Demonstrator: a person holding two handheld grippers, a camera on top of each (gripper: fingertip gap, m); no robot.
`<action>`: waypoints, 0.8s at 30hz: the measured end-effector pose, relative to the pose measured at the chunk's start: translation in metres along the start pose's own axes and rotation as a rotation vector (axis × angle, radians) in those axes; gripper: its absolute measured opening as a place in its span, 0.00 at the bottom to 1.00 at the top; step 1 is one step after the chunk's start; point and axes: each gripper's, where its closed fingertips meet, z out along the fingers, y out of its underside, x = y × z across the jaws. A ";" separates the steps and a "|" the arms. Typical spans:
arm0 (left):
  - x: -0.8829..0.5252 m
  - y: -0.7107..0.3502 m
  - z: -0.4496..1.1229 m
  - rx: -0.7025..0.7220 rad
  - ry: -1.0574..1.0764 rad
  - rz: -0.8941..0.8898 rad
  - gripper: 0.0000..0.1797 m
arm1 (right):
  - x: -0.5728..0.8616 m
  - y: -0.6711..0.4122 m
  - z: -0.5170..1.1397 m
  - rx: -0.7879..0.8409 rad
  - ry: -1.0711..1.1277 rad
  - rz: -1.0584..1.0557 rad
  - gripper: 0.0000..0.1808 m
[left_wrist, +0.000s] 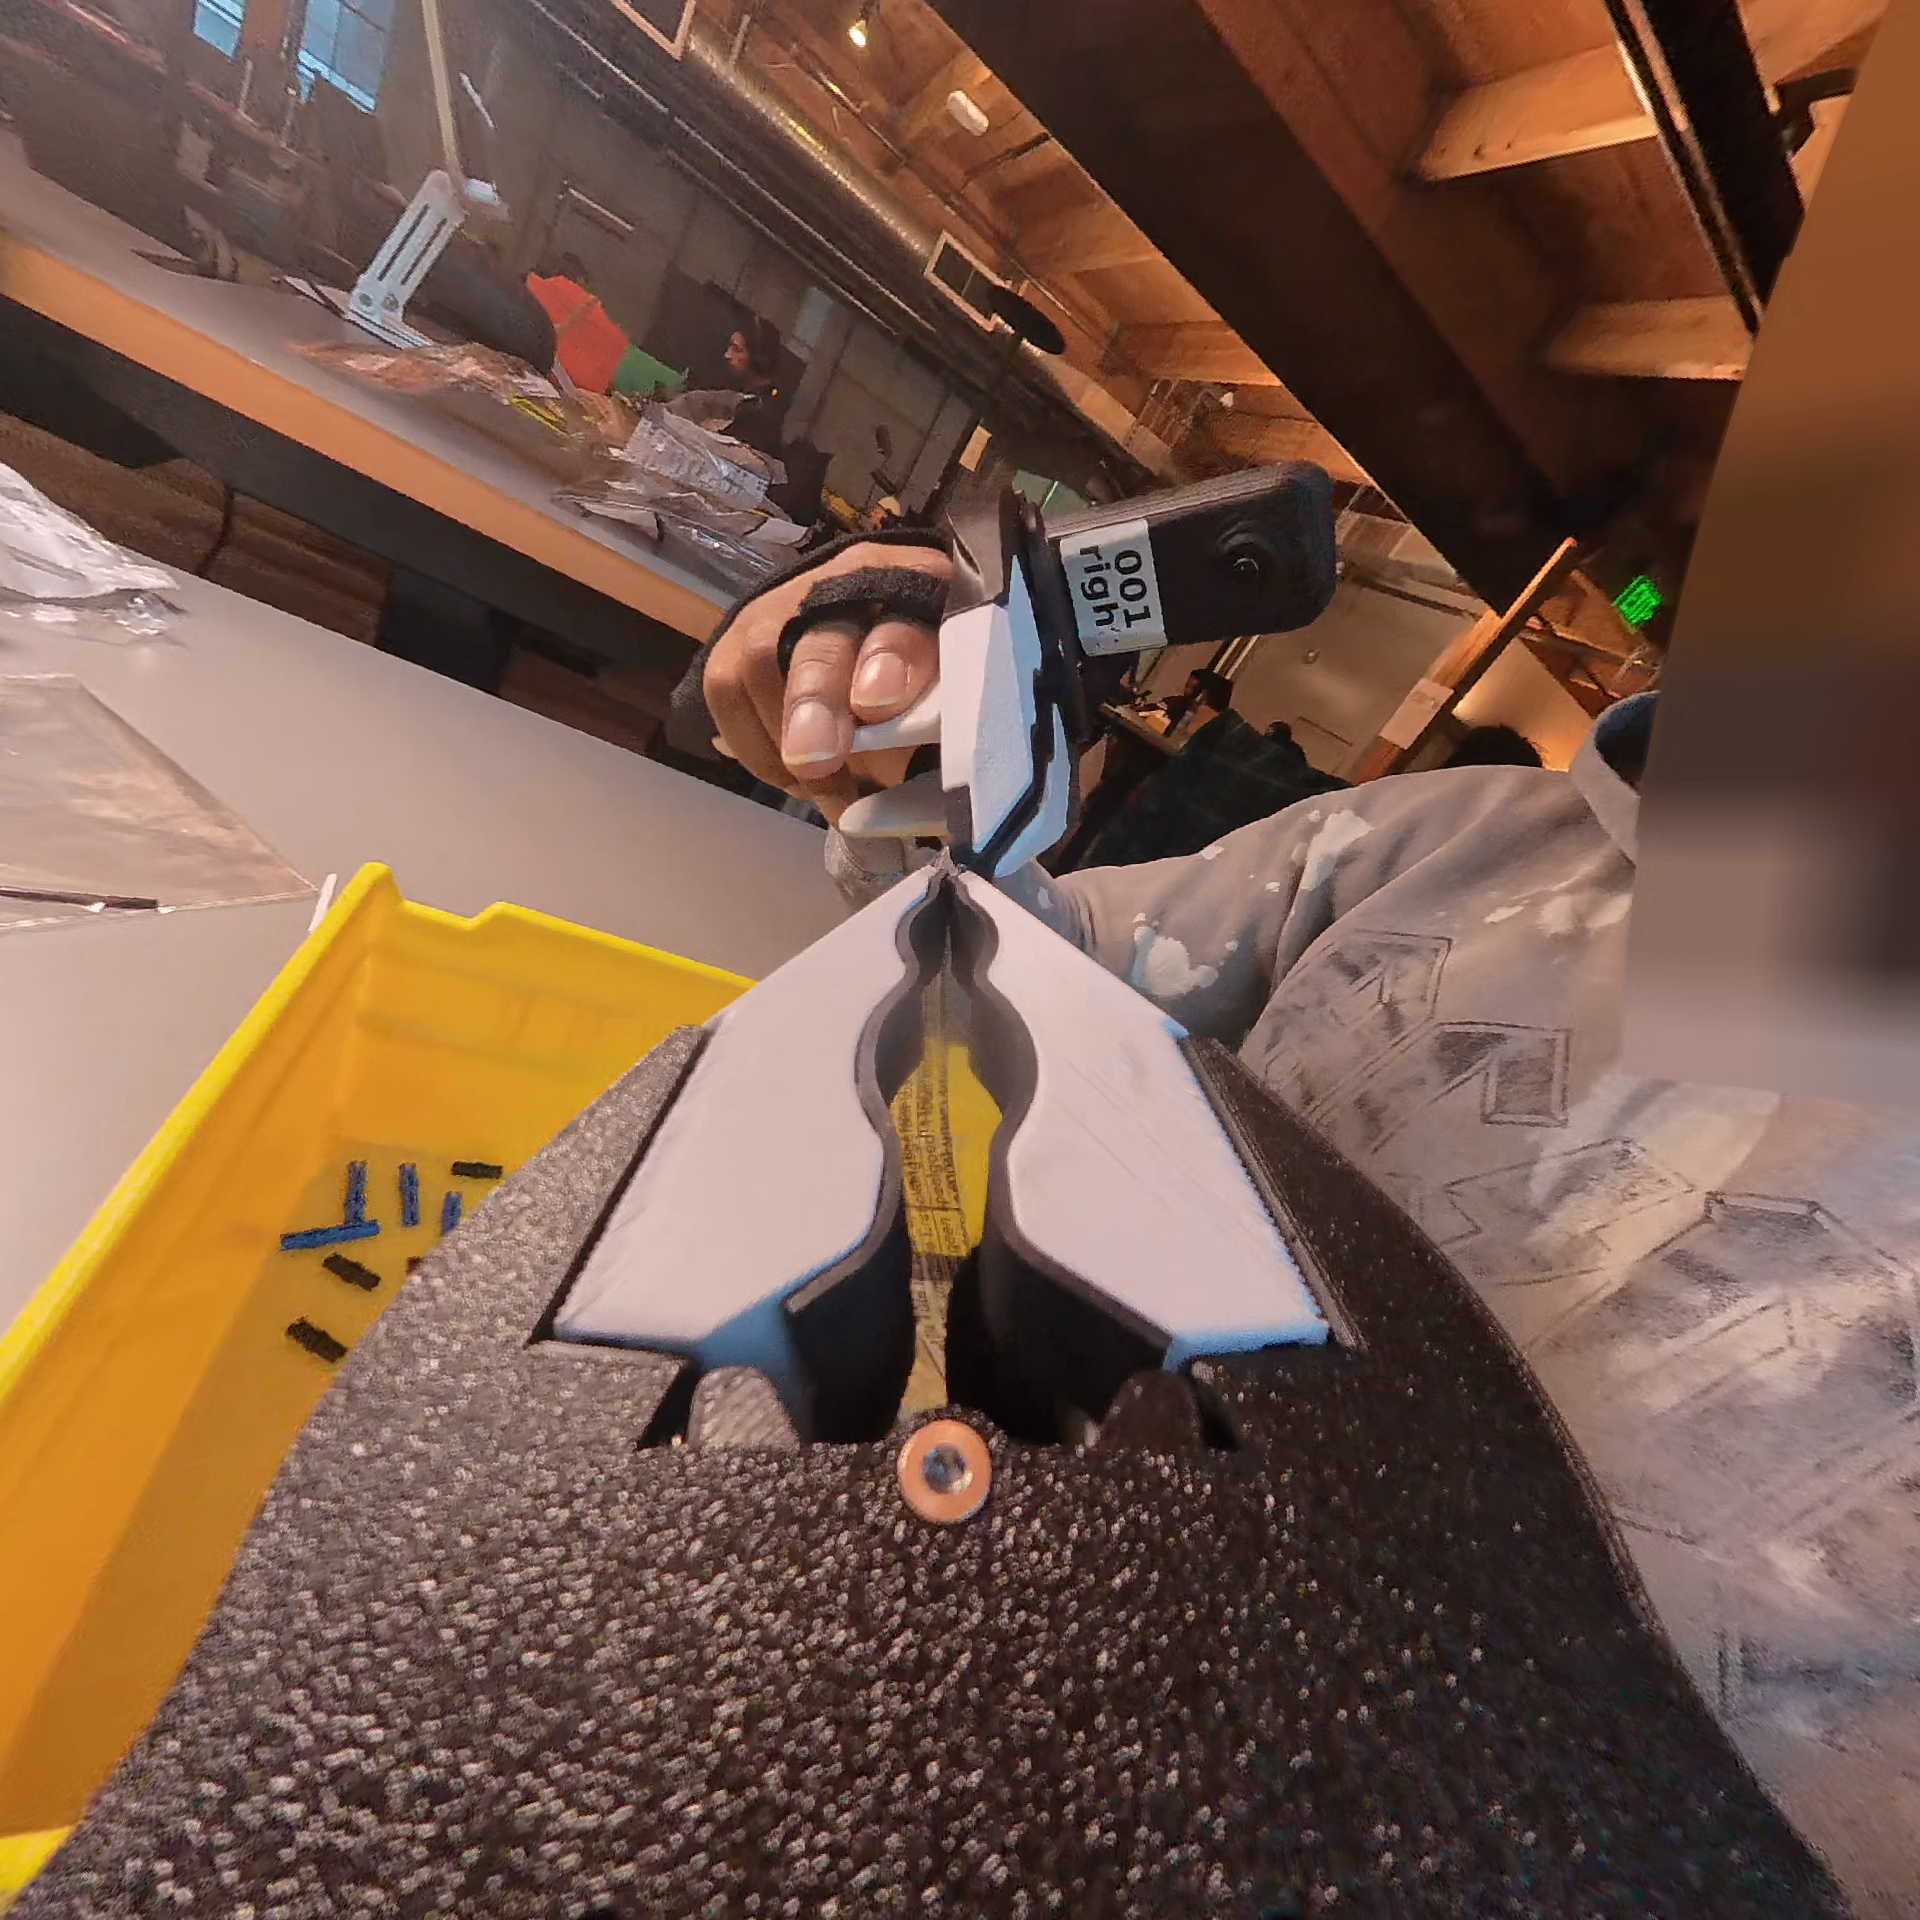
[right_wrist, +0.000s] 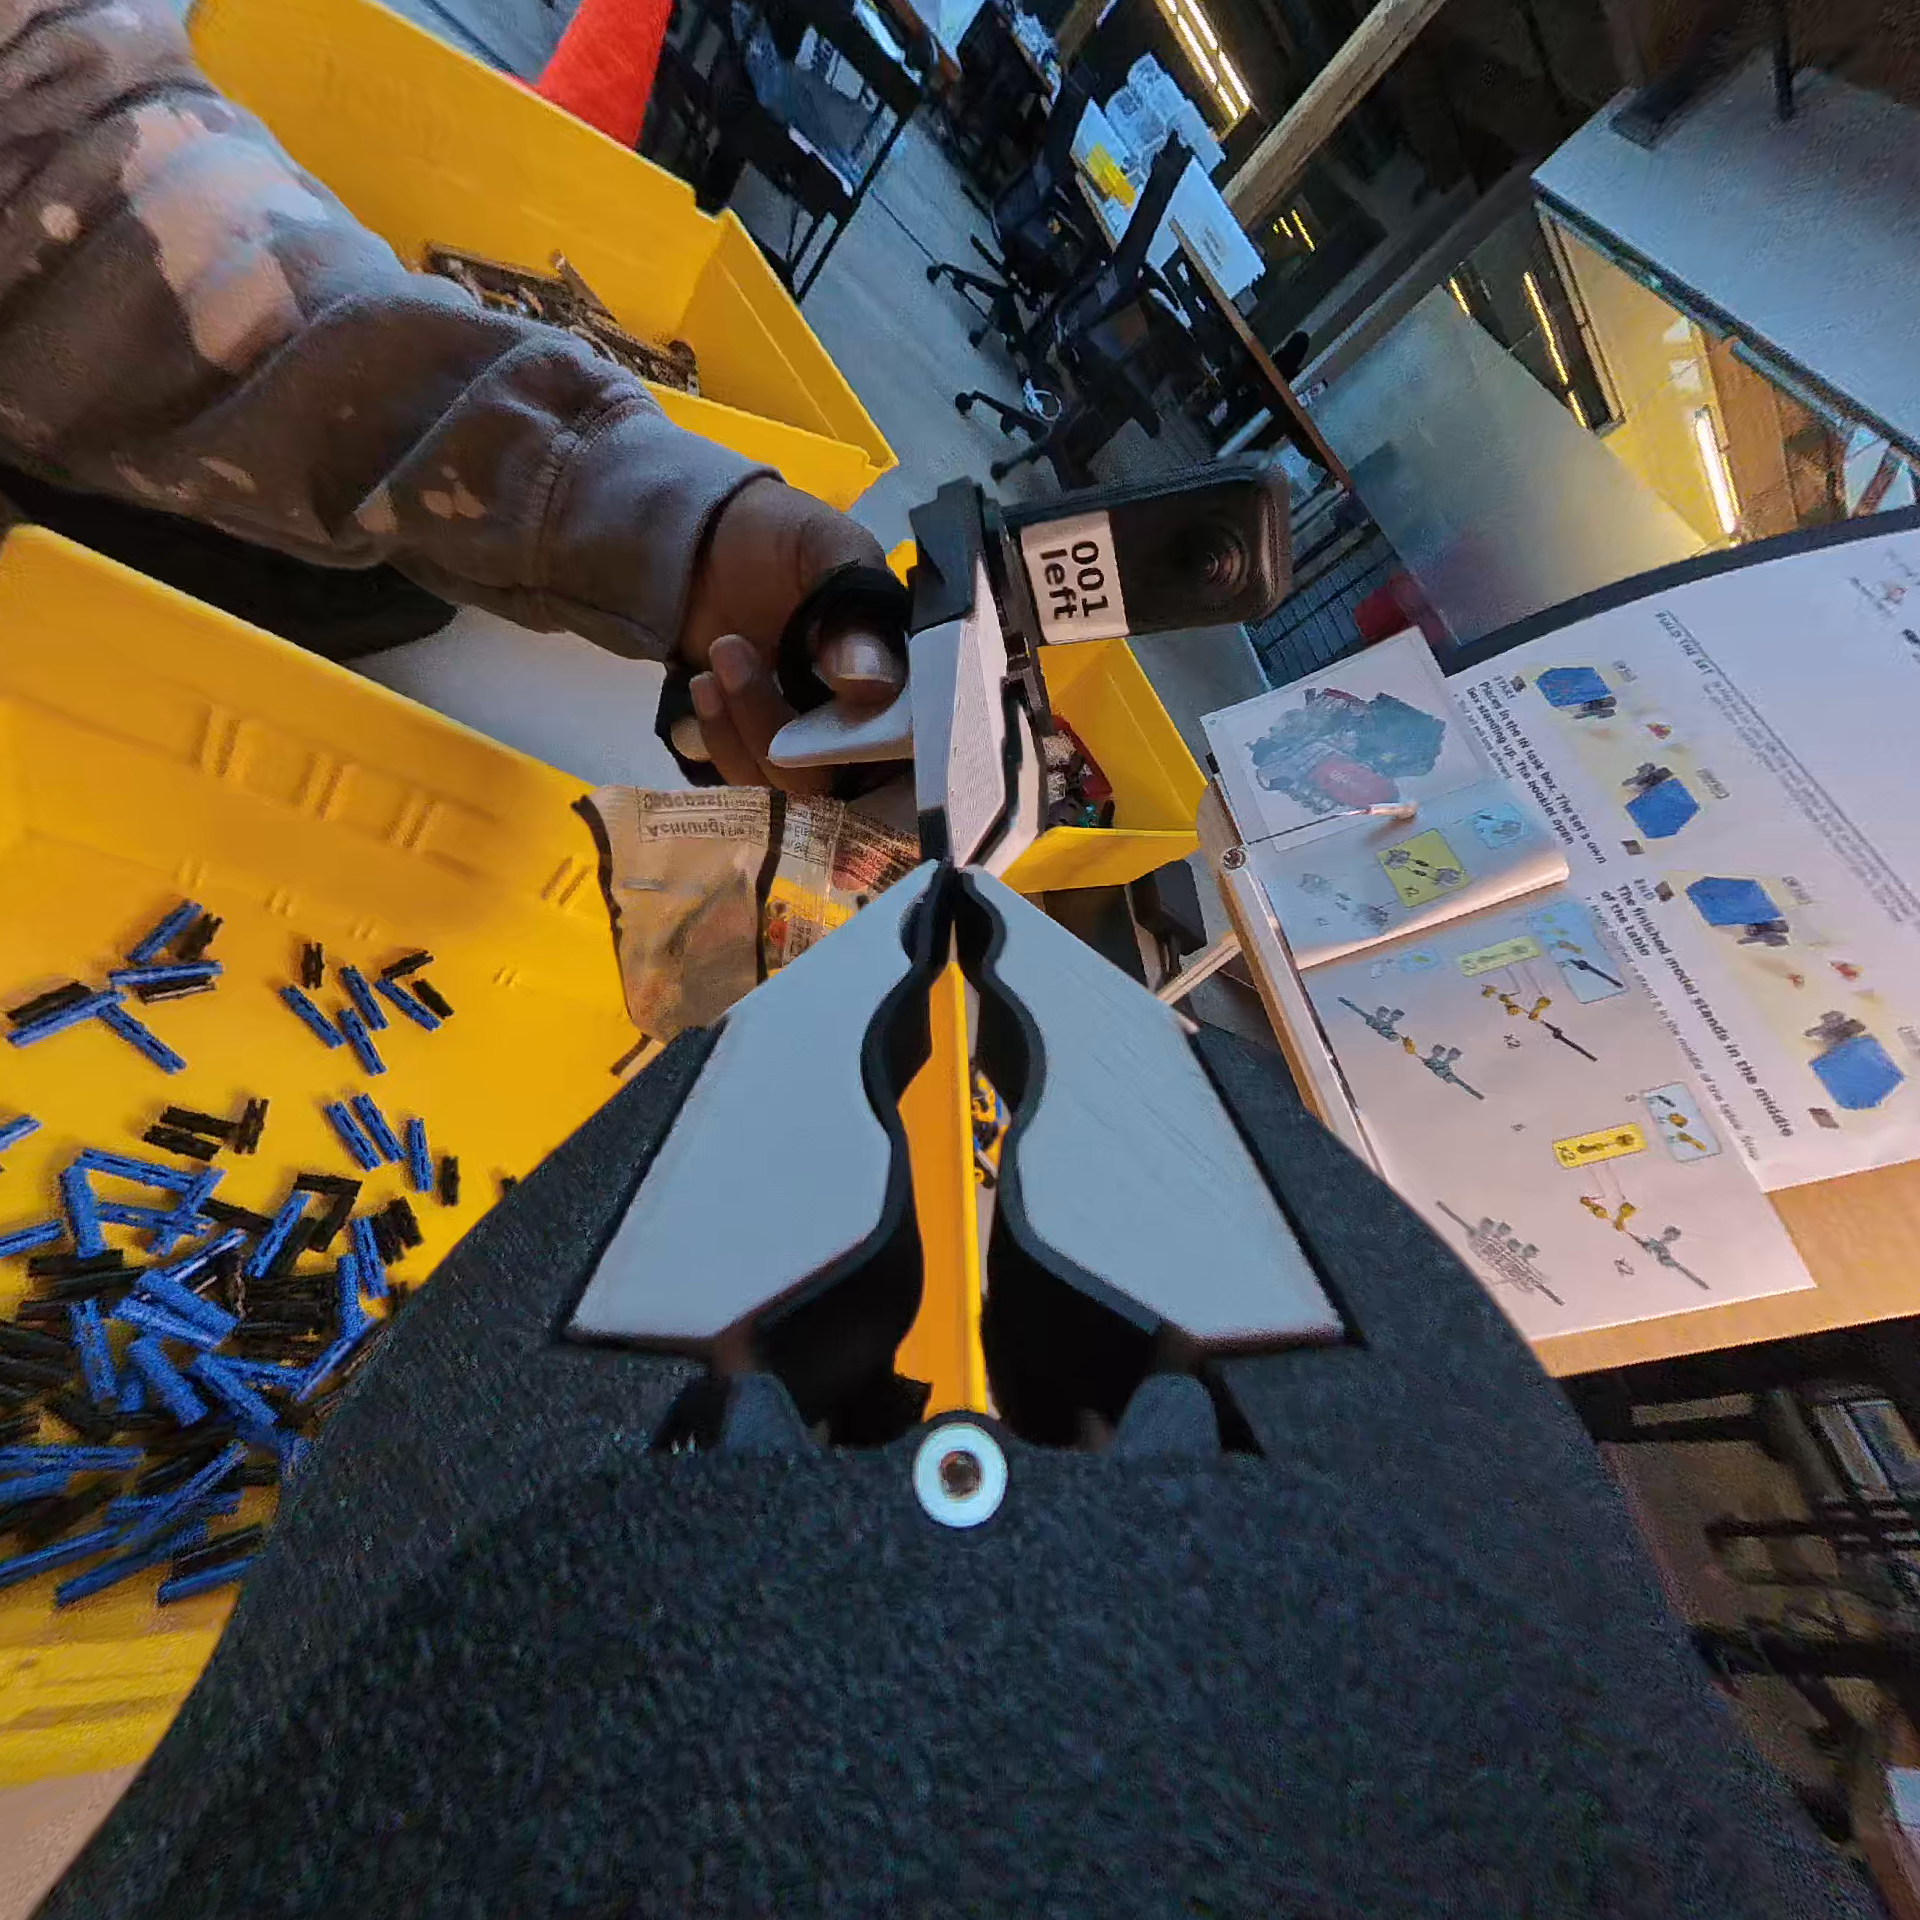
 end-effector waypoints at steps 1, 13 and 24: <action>0.001 0.001 0.001 0.001 0.015 -0.011 0.00 | -0.001 -0.001 -0.001 -0.013 -0.001 -0.022 0.00; 0.013 -0.019 -0.025 0.001 -0.078 0.102 0.00 | -0.013 -0.036 -0.009 0.034 -0.031 -0.069 0.00; 0.005 -0.005 -0.012 -0.022 -0.057 0.119 0.07 | 0.010 -0.026 -0.011 0.113 0.003 0.188 0.00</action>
